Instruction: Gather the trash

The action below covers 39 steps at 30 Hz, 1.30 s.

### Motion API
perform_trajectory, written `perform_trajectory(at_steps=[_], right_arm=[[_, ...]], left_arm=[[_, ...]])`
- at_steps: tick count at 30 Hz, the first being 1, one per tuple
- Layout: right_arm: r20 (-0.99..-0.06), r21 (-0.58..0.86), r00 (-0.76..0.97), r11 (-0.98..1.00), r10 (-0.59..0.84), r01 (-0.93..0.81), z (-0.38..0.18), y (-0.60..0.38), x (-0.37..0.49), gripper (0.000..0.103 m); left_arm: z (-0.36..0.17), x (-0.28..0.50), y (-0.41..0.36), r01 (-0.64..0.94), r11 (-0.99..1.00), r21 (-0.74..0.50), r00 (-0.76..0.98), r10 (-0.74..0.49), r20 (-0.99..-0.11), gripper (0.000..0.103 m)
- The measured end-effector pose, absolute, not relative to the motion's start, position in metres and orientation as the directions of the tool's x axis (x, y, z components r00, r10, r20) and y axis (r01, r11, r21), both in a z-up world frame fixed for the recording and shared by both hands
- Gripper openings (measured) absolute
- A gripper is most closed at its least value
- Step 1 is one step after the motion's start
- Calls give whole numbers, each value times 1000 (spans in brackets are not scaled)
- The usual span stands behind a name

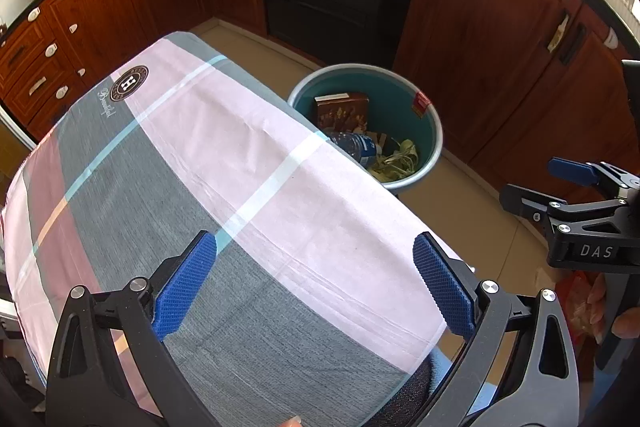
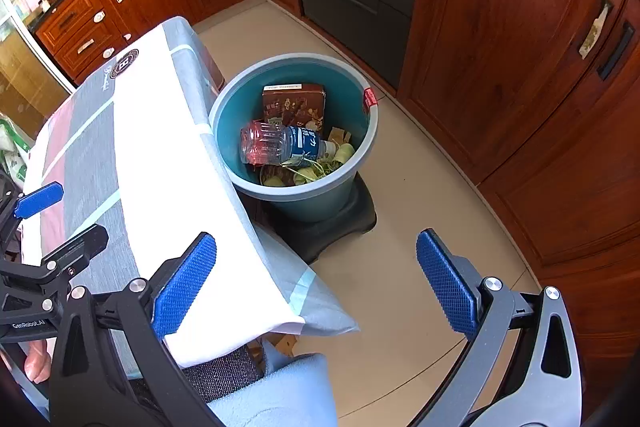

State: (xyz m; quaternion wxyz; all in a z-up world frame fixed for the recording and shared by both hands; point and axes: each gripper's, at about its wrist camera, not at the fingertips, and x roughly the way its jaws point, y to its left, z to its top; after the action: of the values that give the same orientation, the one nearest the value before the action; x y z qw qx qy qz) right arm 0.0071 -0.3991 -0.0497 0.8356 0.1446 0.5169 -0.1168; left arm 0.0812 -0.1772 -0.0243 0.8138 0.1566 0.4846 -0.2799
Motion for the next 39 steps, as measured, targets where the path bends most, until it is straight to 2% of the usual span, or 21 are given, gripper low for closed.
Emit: perform_trajectory(at_steps=[24, 39], right_arm=[[-908, 120, 417, 934, -34, 336, -59, -393, 10, 96], [-907, 119, 420, 934, -36, 336, -59, -394, 11, 96]], left_arm=[[-31, 82, -172, 606, 795, -28, 358, -303, -883, 99], [-22, 73, -174, 609, 792, 37, 416, -279, -865, 99]])
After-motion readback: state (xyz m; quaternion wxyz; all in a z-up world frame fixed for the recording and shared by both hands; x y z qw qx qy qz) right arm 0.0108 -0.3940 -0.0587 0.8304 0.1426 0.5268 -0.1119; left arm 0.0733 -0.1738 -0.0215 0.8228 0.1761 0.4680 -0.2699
